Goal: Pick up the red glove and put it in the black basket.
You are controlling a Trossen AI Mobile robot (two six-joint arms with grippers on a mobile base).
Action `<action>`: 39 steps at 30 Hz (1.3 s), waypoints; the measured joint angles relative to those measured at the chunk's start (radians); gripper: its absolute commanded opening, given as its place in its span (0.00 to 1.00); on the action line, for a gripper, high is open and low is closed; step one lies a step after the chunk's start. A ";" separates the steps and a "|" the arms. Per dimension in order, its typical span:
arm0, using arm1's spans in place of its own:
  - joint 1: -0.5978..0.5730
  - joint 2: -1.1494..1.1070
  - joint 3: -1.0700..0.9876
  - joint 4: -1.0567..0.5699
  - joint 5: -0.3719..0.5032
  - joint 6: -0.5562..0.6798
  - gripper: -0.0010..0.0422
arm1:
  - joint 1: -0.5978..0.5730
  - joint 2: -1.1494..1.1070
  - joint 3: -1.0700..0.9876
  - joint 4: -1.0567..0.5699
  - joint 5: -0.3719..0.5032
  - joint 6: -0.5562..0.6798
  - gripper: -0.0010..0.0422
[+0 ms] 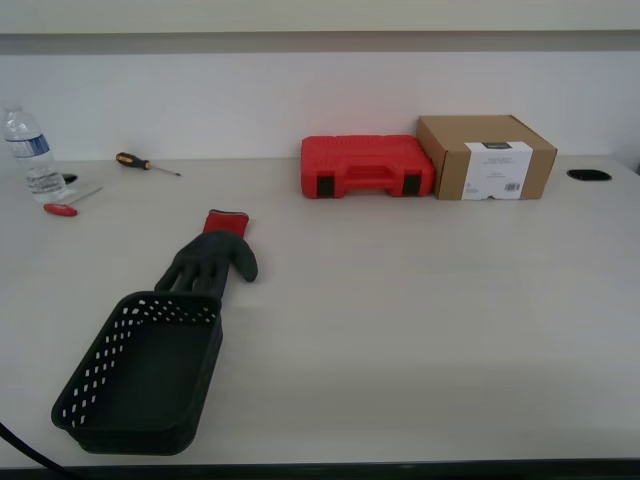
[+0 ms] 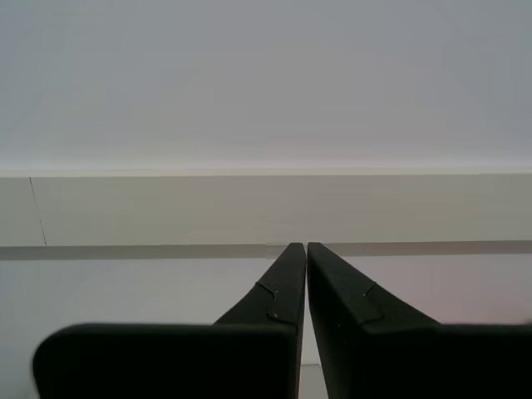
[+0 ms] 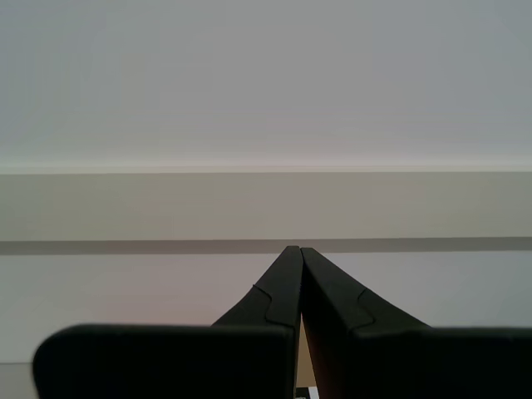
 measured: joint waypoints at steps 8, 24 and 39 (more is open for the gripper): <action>0.000 0.000 0.000 0.000 -0.001 0.000 0.02 | 0.000 0.170 0.206 -0.541 0.100 -0.013 0.02; 0.000 0.000 0.000 -0.001 -0.001 0.000 0.02 | -0.002 0.808 0.525 -0.835 0.249 -0.051 0.02; 0.000 0.000 0.000 -0.001 -0.002 0.000 0.02 | -0.017 1.173 0.629 -0.974 0.290 0.028 0.05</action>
